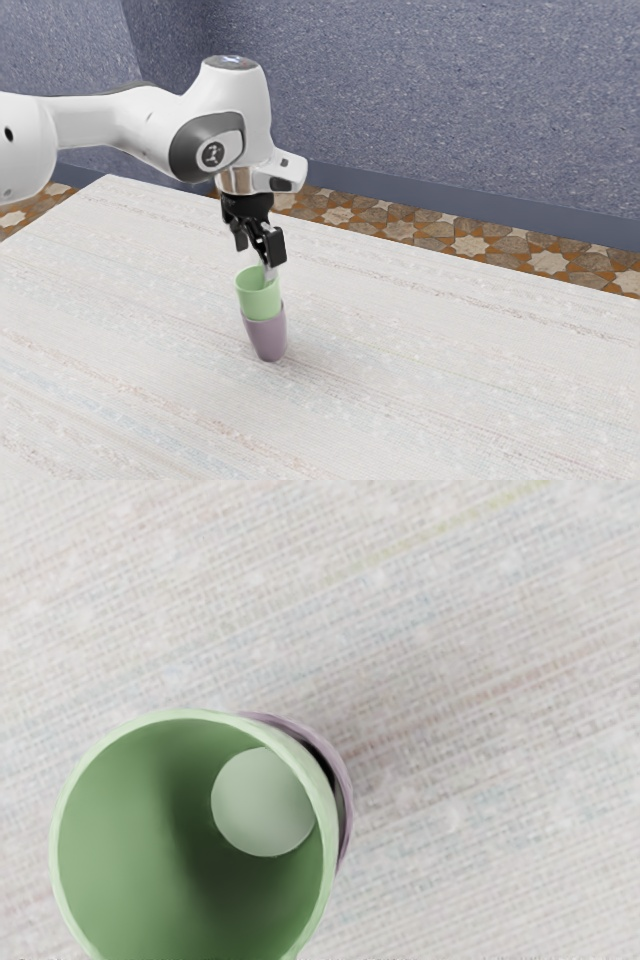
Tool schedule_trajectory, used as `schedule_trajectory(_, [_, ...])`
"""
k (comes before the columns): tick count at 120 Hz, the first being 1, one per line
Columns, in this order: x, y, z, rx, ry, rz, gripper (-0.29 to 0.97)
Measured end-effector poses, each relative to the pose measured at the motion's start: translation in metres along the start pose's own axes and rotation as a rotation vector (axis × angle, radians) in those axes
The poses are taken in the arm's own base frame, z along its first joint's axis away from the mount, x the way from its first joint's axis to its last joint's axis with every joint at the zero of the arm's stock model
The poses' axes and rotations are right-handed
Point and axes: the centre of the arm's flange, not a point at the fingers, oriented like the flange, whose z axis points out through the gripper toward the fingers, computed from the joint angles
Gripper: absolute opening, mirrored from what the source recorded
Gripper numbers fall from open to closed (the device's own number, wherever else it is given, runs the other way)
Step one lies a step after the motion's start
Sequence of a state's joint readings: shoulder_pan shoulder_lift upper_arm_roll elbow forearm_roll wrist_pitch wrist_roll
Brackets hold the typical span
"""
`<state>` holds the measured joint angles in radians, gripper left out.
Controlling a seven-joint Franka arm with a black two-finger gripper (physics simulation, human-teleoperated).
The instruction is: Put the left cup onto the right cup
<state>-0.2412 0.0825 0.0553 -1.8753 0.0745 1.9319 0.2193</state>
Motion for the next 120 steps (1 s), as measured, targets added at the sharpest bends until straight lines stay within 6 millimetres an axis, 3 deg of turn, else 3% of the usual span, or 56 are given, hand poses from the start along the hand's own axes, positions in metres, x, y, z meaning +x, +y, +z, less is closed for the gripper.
schedule_trajectory(25, [-0.001, -0.005, -0.015, -0.003, 0.015, -0.01, 0.68])
schedule_trajectory(41, [-0.003, -0.021, -0.024, -0.023, 0.036, -0.048, 0.68])
schedule_trajectory(75, [0.0, -0.04, -0.07, -0.022, 0.081, -0.083, 0.68])
schedule_trajectory(120, [-0.002, -0.061, -0.109, -0.027, 0.103, -0.121, 0.68])
